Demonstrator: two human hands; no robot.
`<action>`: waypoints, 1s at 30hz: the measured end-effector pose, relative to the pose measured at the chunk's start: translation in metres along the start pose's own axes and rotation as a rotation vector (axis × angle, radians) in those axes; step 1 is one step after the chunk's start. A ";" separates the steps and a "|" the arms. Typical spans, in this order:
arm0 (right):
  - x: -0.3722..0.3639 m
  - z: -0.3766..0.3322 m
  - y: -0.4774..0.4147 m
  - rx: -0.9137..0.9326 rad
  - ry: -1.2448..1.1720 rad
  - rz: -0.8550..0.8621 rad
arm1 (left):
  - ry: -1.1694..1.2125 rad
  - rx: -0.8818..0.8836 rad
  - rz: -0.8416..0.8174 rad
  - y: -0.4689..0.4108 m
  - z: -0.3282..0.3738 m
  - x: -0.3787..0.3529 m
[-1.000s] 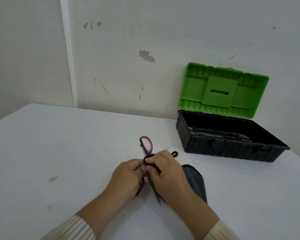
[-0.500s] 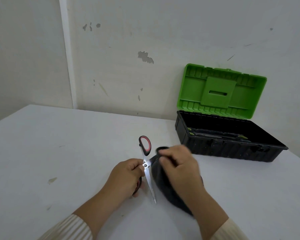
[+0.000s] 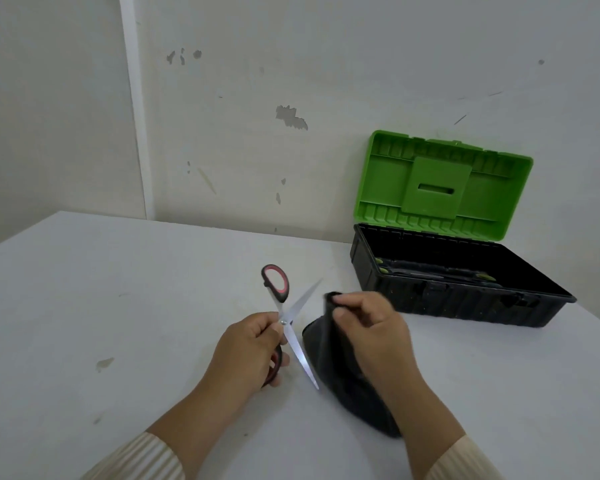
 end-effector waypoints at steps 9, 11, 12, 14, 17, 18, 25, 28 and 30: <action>-0.022 -0.007 0.015 0.042 0.239 -0.338 | 0.143 0.011 0.333 -0.014 -0.003 0.019; -0.018 -0.004 0.013 0.133 0.329 -0.263 | 0.252 0.030 0.438 -0.019 -0.003 0.026; -0.019 -0.005 0.013 0.179 0.377 -0.224 | 0.323 0.034 0.477 -0.020 -0.001 0.028; -0.024 -0.006 0.017 0.241 0.390 -0.140 | 0.461 0.034 0.510 -0.020 0.001 0.028; -0.038 -0.016 0.029 0.148 0.281 -0.166 | 0.596 0.064 0.440 -0.015 0.004 0.018; -0.043 -0.019 0.033 0.073 0.198 -0.227 | 0.621 0.075 0.404 -0.012 0.003 0.014; -0.034 -0.018 0.028 -0.242 -0.152 -0.372 | 0.763 0.131 0.320 -0.018 -0.004 0.015; -0.026 -0.016 0.023 -0.298 -0.167 -0.392 | 0.765 0.082 0.364 -0.030 -0.005 0.034; -0.023 -0.015 0.021 -0.329 -0.207 -0.377 | 0.621 0.033 0.312 -0.031 -0.005 0.041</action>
Point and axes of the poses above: each hand's wrist, its own y-axis away from the middle knuckle, its own x-axis out of the back of the hand, z = x × y, the point moved 1 cm from there along -y, towards the middle knuckle, and after that the axes turned 15 degrees about -x, right-handed, at the moved point
